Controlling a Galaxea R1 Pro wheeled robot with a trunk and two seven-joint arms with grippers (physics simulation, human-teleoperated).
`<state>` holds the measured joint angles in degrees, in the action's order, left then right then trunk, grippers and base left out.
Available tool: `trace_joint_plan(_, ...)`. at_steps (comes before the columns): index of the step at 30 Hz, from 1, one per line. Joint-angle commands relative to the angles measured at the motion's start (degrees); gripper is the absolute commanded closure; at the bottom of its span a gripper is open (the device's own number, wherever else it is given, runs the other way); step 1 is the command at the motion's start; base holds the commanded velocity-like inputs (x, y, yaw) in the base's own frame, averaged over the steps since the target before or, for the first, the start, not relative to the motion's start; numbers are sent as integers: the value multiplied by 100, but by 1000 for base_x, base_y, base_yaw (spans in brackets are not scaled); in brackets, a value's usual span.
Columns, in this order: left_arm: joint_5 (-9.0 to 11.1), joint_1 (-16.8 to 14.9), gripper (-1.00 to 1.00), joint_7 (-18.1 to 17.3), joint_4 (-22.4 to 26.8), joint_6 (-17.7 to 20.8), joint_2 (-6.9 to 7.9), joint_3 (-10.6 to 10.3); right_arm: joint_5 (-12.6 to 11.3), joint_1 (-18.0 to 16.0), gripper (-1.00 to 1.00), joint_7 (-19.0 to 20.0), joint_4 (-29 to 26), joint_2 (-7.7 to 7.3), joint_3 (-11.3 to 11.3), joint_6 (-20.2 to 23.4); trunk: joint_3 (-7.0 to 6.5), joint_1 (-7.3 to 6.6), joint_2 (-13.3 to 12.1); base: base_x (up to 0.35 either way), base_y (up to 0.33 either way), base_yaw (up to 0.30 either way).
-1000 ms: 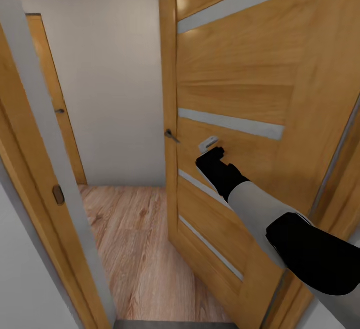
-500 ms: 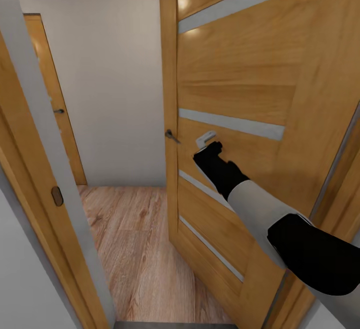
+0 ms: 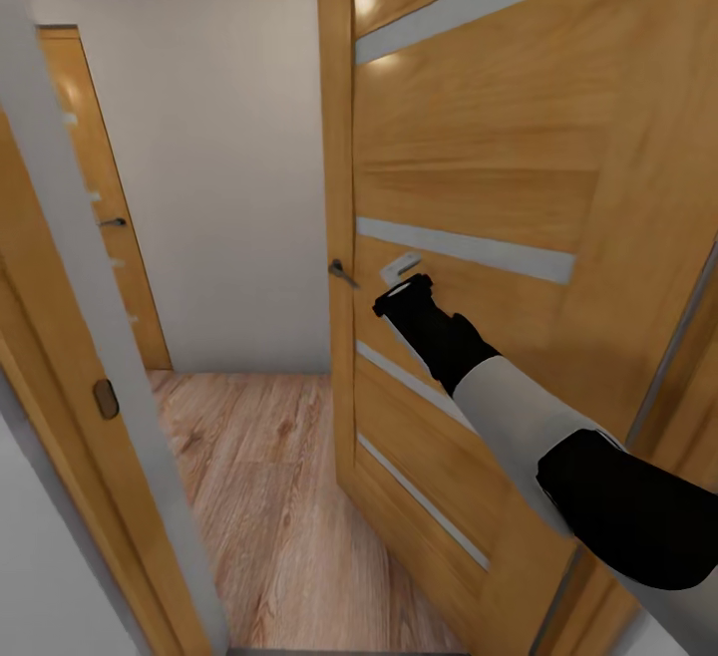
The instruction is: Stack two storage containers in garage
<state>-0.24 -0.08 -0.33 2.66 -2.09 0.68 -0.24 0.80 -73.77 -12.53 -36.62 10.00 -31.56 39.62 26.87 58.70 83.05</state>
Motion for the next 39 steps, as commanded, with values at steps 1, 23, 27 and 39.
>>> trace_joint_plan(1,-3,-1,-100,-5,11,-10,1,-3,7,-6,-100,-23,-2,0,-17,39,6,3,3,285,0,0)
trace_joint_plan(23,-3,-1,-100,-3,94,-46,-5,6,31,-43,-100,-564,515,0,-26,156,6,3,3,98,0,0)
trace_joint_plan(27,-3,-1,-100,-2,94,-46,-3,6,33,-59,-100,-566,658,0,-24,109,6,3,3,0,0,0)
trace_joint_plan(39,-3,-1,-100,-2,86,-46,2,6,-15,-512,-100,-566,1727,0,35,-460,6,3,3,0,0,0)
